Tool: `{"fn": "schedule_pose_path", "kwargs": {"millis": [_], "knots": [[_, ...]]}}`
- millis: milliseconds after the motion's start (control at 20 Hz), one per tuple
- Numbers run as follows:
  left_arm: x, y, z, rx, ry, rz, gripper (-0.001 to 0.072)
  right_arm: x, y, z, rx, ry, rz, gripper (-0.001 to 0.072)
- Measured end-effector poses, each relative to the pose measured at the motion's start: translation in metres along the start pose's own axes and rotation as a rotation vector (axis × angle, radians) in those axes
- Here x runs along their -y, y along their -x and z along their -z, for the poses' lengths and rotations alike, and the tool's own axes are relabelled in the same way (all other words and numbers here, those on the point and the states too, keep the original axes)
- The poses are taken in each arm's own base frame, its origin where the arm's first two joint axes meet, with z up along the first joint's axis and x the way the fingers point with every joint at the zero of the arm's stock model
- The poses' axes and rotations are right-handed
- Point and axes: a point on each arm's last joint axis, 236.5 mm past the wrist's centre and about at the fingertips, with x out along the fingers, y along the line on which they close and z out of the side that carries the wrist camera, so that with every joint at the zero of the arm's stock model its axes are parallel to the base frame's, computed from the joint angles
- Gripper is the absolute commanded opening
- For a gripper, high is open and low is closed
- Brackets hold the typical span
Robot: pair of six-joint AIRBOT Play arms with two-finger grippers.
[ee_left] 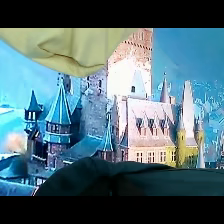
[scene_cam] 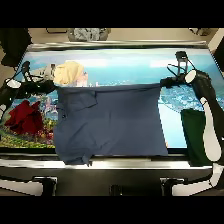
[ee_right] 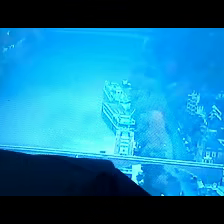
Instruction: Fold the shirts.
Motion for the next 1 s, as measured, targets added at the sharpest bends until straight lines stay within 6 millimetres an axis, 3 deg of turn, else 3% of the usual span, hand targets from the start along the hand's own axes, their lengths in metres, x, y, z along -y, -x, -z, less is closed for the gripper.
{"fn": "schedule_pose_path", "kwargs": {"millis": [100, 200, 350, 500, 700, 750, 800, 850, 900, 1000], "knots": [[0.003, 0.012, -0.003, -0.018, -0.006, 0.019, 0.0033, -0.003, 0.01, 0.002, -0.025, 0.041, -0.008, 0.0044], [0.009, 0.03, 0.007, -0.083, -0.011, 0.049, 0.0033, -0.009, 0.027, 0.016, -0.103, 0.103, -0.031, 0.0044], [0.007, 0.048, 0.055, -0.286, -0.009, 0.061, 0.0032, -0.022, 0.046, 0.07, -0.326, 0.153, -0.099, 0.0044], [-0.009, 0.056, 0.112, -0.479, 0.047, 0.025, 0.0033, -0.03, 0.05, 0.119, -0.49, 0.158, -0.151, 0.0044], [-0.019, 0.06, 0.164, -0.635, 0.126, 0.004, 0.0034, -0.041, 0.044, 0.163, -0.625, 0.136, -0.218, 0.0045], [-0.021, 0.061, 0.172, -0.659, 0.138, 0.0, 0.0085, -0.044, 0.043, 0.169, -0.642, 0.128, -0.232, 0.0091], [-0.021, 0.062, 0.177, -0.674, 0.146, 0.001, 0.032, -0.047, 0.043, 0.172, -0.655, 0.122, -0.245, 0.031], [-0.021, 0.064, 0.18, -0.686, 0.154, 0.001, 0.049, -0.049, 0.044, 0.174, -0.661, 0.118, -0.255, 0.0523], [-0.022, 0.066, 0.18, -0.689, 0.163, 0.001, 0.049, -0.05, 0.046, 0.173, -0.661, 0.118, -0.259, 0.0558], [-0.023, 0.076, 0.174, -0.693, 0.177, 0.0, 0.049, -0.051, 0.058, 0.169, -0.664, 0.144, -0.269, 0.0558]]}}
